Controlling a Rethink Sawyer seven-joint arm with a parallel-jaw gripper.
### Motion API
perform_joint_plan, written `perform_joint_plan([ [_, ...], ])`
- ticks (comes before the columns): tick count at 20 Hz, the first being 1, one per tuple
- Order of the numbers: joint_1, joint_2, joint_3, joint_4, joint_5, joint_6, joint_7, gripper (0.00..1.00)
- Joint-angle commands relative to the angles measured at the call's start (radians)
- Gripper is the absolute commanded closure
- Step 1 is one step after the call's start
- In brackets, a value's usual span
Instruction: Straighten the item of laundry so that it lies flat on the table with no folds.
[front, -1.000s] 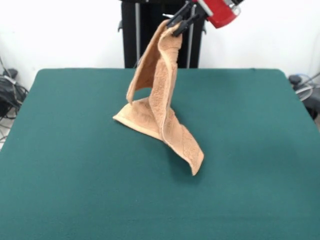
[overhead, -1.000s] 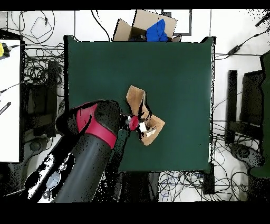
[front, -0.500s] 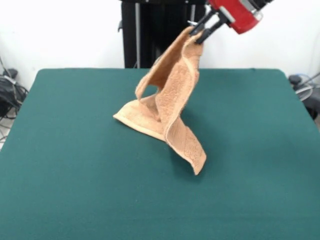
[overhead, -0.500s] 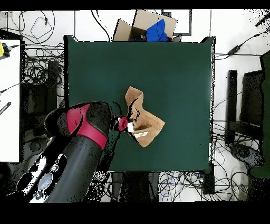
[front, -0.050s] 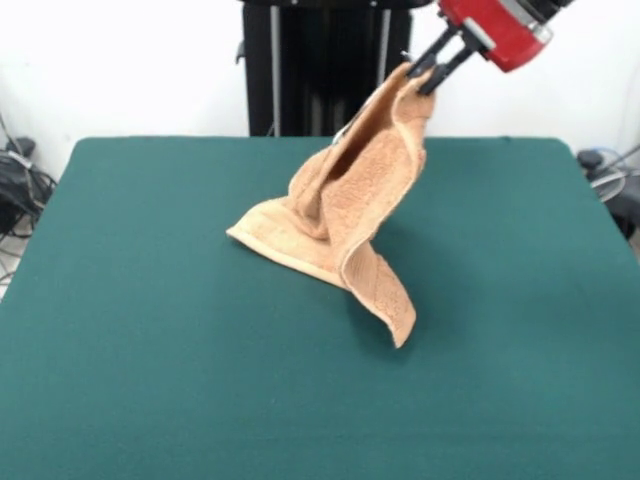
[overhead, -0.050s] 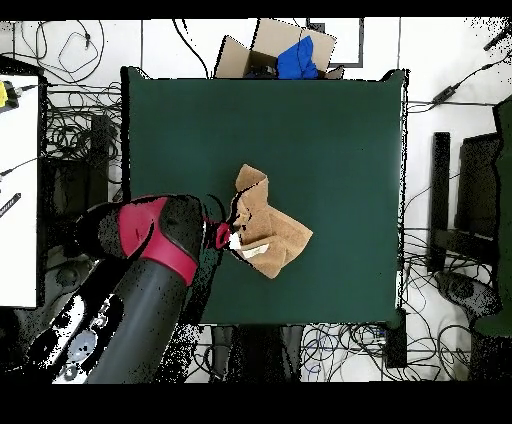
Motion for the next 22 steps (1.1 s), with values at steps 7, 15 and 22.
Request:
perform_joint_plan([
  [7,0.039,0.050,0.054,0.096,0.115,0.009,0.330,1.00],
  [15,0.056,0.073,0.031,0.098,0.133,-0.004,0.335,1.00],
  [22,0.078,0.085,0.021,0.090,0.164,0.023,0.353,1.00],
])
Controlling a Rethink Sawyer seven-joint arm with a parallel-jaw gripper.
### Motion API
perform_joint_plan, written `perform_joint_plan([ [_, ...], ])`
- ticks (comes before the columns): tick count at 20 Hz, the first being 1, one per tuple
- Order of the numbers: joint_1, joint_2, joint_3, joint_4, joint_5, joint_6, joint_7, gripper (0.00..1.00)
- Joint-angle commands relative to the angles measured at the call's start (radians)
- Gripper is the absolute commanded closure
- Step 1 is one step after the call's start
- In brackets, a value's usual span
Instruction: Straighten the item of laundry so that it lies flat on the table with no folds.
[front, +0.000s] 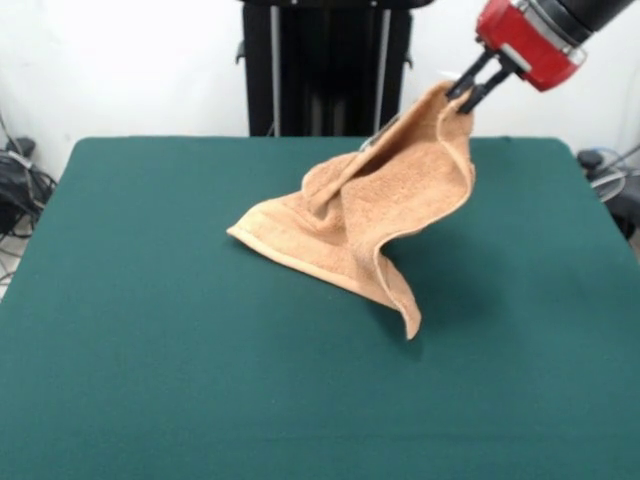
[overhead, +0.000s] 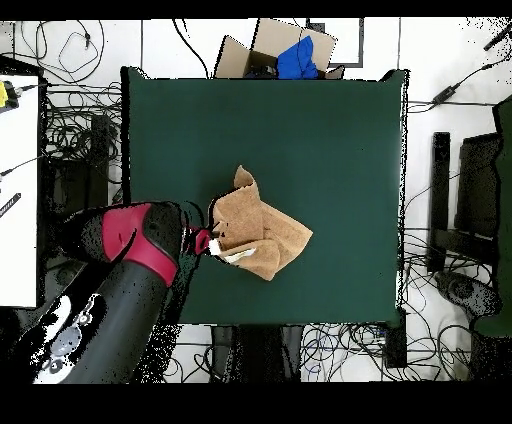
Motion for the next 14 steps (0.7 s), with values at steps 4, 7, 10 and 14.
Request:
perform_joint_plan([
  [4,0.023,0.035,0.018,0.078,0.086,0.027,0.356,1.00],
  [7,0.027,0.038,0.015,0.078,0.102,0.035,0.355,1.00],
  [10,0.030,0.039,0.008,0.075,0.114,0.043,0.350,1.00],
  [14,0.043,0.043,-0.002,0.081,0.130,0.041,0.349,1.00],
])
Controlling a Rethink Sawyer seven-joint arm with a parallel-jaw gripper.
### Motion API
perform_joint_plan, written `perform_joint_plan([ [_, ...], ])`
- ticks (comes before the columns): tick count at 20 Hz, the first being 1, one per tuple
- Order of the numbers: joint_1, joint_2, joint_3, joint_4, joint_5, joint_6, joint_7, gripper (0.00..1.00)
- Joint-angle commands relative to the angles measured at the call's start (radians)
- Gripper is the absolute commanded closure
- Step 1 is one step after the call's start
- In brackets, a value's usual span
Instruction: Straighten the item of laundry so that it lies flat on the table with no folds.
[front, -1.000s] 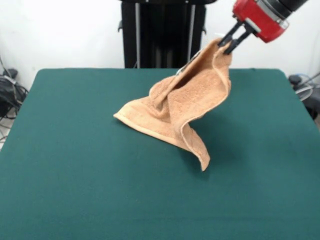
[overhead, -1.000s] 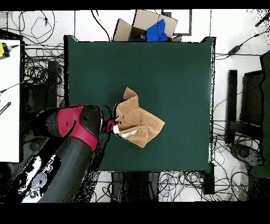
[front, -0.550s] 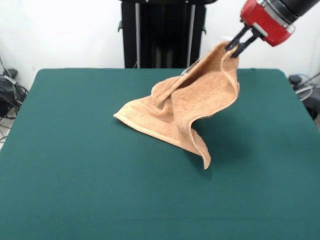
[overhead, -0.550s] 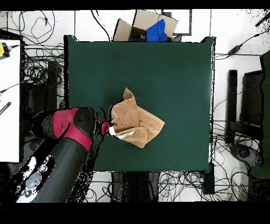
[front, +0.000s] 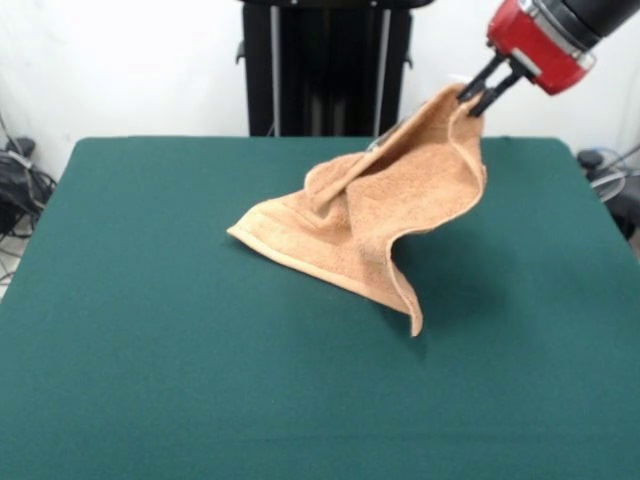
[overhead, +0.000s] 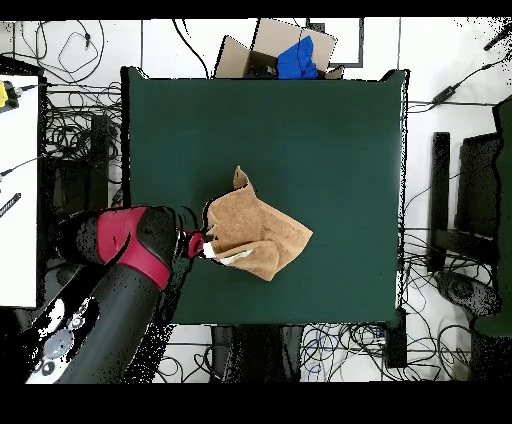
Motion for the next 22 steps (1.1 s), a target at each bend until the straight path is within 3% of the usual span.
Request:
perform_joint_plan([
  [1,0.015,0.017,0.024,0.072,0.066,0.040,0.348,1.00],
  [10,0.060,0.053,0.002,0.042,0.118,0.073,0.410,1.00],
  [11,0.067,0.060,-0.004,0.037,0.129,0.081,0.414,0.00],
  [22,0.075,0.065,-0.005,0.035,0.158,0.079,0.431,0.00],
])
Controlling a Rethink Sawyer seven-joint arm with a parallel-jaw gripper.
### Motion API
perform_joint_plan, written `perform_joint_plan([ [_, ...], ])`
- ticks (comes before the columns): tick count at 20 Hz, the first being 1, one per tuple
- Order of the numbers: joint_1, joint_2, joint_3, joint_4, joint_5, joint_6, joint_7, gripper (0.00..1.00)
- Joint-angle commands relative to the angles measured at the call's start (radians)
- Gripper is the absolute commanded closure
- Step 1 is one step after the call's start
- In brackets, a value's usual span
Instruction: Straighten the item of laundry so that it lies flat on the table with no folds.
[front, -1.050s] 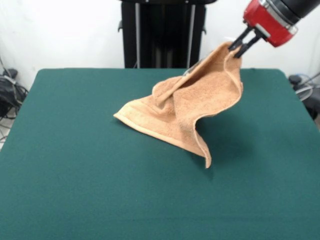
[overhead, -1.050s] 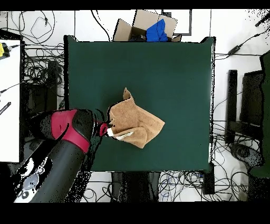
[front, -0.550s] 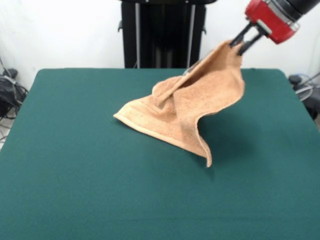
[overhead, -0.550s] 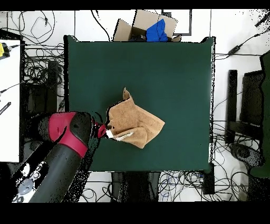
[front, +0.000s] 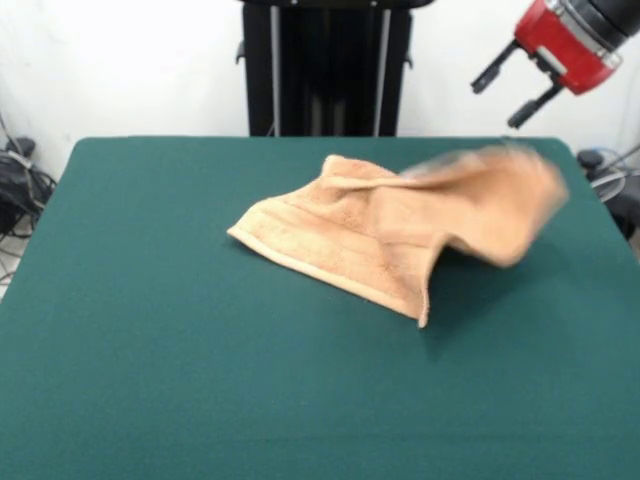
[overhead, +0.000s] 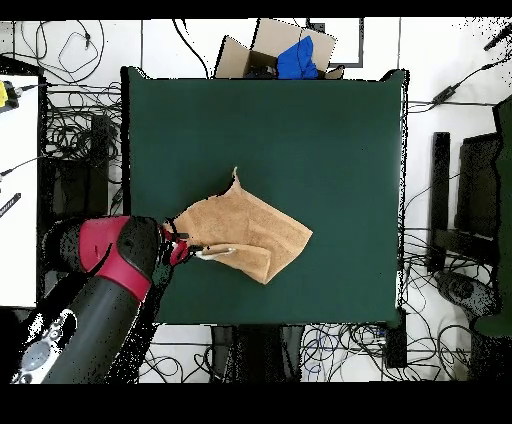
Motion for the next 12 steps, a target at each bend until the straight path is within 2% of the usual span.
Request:
perform_joint_plan([
  [1,-0.002,0.023,0.036,0.024,0.055,0.079,0.316,0.00],
  [12,-0.018,0.006,0.051,0.035,0.060,0.065,0.292,0.00],
])
